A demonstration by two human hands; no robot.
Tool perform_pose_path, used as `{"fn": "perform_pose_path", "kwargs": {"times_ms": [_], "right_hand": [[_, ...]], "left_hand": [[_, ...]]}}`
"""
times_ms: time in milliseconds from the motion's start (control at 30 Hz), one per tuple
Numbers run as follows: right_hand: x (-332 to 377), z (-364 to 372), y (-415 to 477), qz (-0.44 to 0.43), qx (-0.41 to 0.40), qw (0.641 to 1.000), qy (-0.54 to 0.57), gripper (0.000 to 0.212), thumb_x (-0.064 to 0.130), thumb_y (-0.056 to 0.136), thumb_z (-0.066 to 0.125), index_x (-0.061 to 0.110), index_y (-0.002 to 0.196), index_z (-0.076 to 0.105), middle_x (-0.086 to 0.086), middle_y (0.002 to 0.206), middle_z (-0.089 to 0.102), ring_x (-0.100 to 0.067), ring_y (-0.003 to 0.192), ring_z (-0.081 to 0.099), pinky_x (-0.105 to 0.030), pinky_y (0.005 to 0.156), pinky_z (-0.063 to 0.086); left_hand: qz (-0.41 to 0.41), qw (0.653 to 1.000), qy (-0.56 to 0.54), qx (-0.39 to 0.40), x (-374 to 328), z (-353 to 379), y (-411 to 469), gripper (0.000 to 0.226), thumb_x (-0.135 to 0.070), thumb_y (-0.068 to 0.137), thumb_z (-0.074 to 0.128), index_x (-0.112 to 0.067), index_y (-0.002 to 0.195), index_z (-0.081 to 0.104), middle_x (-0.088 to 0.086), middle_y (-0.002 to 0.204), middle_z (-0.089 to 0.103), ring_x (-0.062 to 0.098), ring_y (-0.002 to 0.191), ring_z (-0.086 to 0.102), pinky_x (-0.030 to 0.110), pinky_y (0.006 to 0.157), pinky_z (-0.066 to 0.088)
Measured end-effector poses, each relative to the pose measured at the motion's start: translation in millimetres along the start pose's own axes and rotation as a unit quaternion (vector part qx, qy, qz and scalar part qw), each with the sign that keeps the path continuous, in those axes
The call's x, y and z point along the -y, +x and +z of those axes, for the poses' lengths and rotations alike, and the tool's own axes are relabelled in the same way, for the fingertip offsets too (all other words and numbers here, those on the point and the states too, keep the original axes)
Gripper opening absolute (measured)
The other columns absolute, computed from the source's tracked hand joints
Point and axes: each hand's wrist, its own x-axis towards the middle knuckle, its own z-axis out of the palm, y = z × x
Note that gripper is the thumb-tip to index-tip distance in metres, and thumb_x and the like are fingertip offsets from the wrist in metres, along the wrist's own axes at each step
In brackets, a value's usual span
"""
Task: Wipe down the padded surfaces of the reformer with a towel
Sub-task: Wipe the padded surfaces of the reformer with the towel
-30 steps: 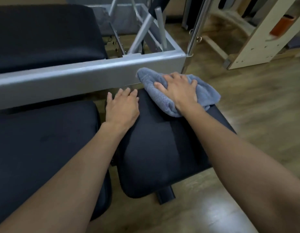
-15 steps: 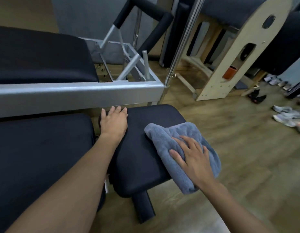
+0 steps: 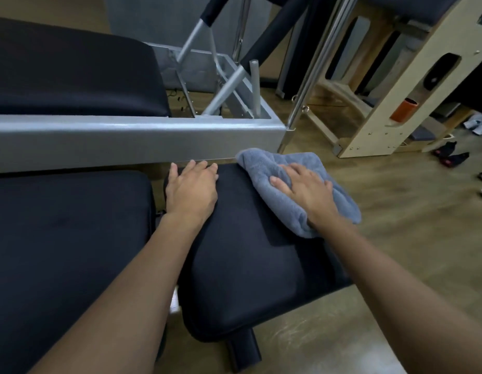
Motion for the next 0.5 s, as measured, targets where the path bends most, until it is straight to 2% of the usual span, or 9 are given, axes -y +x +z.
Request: {"fn": "perform_pose_path", "kwargs": {"times_ms": [133,233,400,500], "right_hand": [[7.4,2.6,57.8,0.0,0.028,1.0,0.005,0.057,0.064,0.096,0.024,0.033,0.138,0.046,-0.003,0.141,0.05,-0.03,0.129,0.044,-0.058,0.098,0.031],[10.2,2.2,63.4,0.018,0.007,1.0,0.012,0.055,0.062,0.095,0.025,0.029,0.131,0.051,-0.007,0.13,0.055,-0.031,0.122,0.047,-0.057,0.095,0.033],[1.1,-4.3,5.2,-0.013,-0.008,1.0,0.009,0.053,0.063,0.093,0.027,0.037,0.135,0.046,0.003,0.138,0.05,-0.023,0.126,0.044,-0.057,0.096,0.037],[-12.3,-13.6,-46.6,-0.02,0.004,0.999,-0.031,0.062,0.067,0.092,0.023,0.038,0.143,0.04,0.004,0.148,0.044,-0.021,0.134,0.04,-0.057,0.1,0.037]], "left_hand": [[-0.003,1.0,0.01,0.005,-0.6,0.8,-2.2,0.042,-0.025,0.105,0.027,-0.025,0.145,0.04,-0.003,0.155,0.034,0.019,0.146,0.02,0.047,0.118,0.002],[-0.001,0.999,0.047,0.001,-3.1,-0.2,-2.4,0.043,-0.025,0.105,0.026,-0.026,0.147,0.036,-0.005,0.155,0.032,0.017,0.146,0.018,0.047,0.118,0.001],[-0.023,0.997,0.074,0.014,-10.4,-9.3,-10.4,0.043,-0.028,0.106,0.022,-0.025,0.147,0.035,-0.007,0.155,0.033,0.018,0.147,0.018,0.047,0.118,0.003],[-0.044,0.995,0.084,0.011,-16.9,-15.1,-15.5,0.045,-0.031,0.105,0.02,-0.023,0.147,0.036,-0.004,0.155,0.034,0.021,0.146,0.022,0.047,0.119,0.009]]}}
